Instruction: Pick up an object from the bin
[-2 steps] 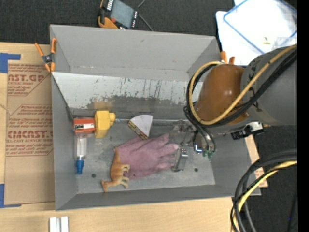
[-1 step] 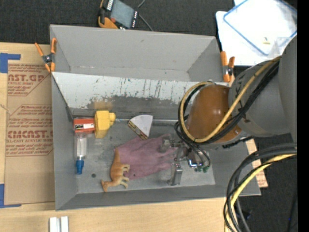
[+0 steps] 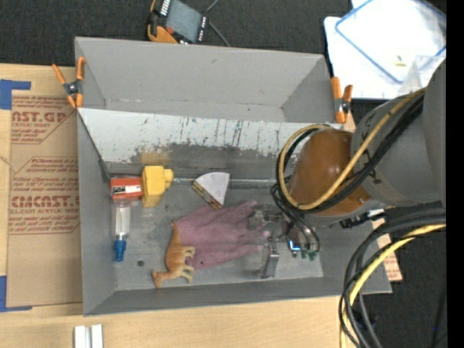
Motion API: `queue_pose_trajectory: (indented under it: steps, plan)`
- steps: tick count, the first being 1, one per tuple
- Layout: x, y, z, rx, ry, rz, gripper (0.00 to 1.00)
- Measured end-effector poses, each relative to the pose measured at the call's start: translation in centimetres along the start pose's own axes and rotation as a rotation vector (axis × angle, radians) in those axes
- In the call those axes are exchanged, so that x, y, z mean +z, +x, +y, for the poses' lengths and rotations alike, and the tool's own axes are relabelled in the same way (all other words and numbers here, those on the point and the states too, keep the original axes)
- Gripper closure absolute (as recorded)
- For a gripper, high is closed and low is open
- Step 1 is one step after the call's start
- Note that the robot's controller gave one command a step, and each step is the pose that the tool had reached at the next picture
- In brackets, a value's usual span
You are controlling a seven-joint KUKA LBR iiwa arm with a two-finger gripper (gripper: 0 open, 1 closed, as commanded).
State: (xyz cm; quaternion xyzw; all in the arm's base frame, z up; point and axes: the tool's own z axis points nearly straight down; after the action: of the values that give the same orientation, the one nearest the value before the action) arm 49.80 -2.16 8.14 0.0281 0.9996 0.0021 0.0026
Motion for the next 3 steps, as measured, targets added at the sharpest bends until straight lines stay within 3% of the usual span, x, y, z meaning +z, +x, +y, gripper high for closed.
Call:
queue_pose_trajectory:
  steps: [1, 2, 3]
  plan:
    - [-2.18, -1.08, -1.45, -0.049, 0.001, 0.0, 0.0]
    - [-2.43, -1.21, -1.49, -0.05, 0.0, 0.0, 1.0]
    - [-2.43, -1.21, -1.49, -0.05, 0.0, 0.0, 1.0]
